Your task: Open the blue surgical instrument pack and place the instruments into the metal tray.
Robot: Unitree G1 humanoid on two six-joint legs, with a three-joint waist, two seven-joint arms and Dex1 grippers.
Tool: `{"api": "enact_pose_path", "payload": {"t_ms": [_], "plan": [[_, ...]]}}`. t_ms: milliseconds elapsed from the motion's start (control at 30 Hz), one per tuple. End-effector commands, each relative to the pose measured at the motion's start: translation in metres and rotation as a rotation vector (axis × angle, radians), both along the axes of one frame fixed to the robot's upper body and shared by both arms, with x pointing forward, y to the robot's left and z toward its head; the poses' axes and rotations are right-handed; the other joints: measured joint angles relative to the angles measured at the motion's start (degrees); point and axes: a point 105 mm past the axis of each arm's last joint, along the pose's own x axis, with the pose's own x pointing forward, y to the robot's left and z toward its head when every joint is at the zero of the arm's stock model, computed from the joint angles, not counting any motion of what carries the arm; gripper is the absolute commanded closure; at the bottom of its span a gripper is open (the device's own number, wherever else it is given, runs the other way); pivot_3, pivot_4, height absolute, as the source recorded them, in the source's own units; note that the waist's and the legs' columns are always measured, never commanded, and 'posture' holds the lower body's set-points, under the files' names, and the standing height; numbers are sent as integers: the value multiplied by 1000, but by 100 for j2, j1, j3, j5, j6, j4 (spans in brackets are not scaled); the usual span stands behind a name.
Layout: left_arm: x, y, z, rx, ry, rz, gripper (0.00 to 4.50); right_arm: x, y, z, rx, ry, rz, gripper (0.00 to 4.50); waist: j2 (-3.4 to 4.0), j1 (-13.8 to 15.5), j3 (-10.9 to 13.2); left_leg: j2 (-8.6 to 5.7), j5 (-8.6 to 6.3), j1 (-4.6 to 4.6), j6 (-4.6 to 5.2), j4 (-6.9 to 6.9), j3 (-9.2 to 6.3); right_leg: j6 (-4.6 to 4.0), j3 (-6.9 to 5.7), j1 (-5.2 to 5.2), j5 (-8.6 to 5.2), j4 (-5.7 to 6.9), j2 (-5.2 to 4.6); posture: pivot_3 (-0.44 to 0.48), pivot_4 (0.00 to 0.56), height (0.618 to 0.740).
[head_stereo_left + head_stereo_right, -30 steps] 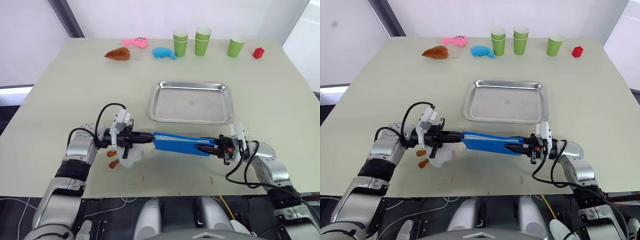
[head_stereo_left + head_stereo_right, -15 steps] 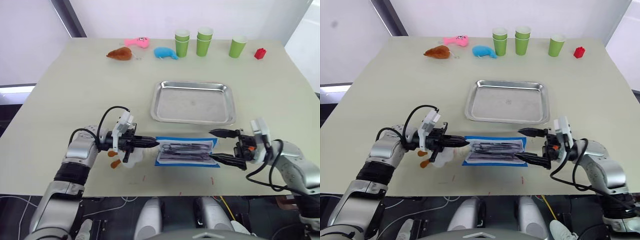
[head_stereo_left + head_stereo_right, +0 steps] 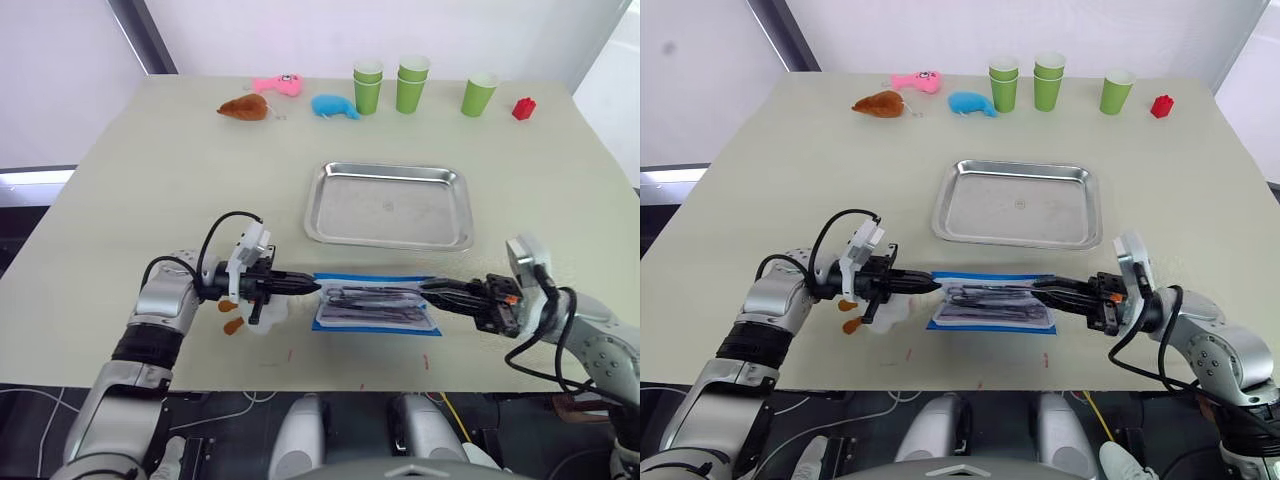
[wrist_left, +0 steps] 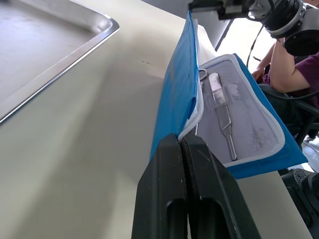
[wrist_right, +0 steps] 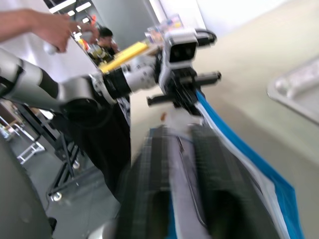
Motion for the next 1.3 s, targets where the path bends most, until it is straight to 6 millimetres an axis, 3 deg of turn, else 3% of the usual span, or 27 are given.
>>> {"api": "enact_pose_path", "payload": {"t_ms": [33,467,967,1300], "plan": [[-1,1,-9,28,26,-6,4500,-3,2,-12,-70,-14,14,4483,0,3,0,-1,0,0,0,0,1,0,0,0,0,0,0,0,150,740],[25,-9,-21,101,-81,92,4500,-18,-6,-76,-313,23,45,4483,-6,48,-8,-16,0,0,0,9,-2,1,-4,10,0,-1,-4,0,150,740],[38,-14,-46,254,-47,142,4500,-26,-11,-97,-469,-72,75,4483,-12,27,-60,-19,0,46,0,9,-8,3,-6,56,-1,-4,-3,0,150,740],[39,-14,-44,226,-7,168,4500,-24,-5,-97,-468,-116,70,4483,-12,16,-78,-19,0,96,1,3,-3,3,0,102,-3,-6,-2,0,150,740]]}}
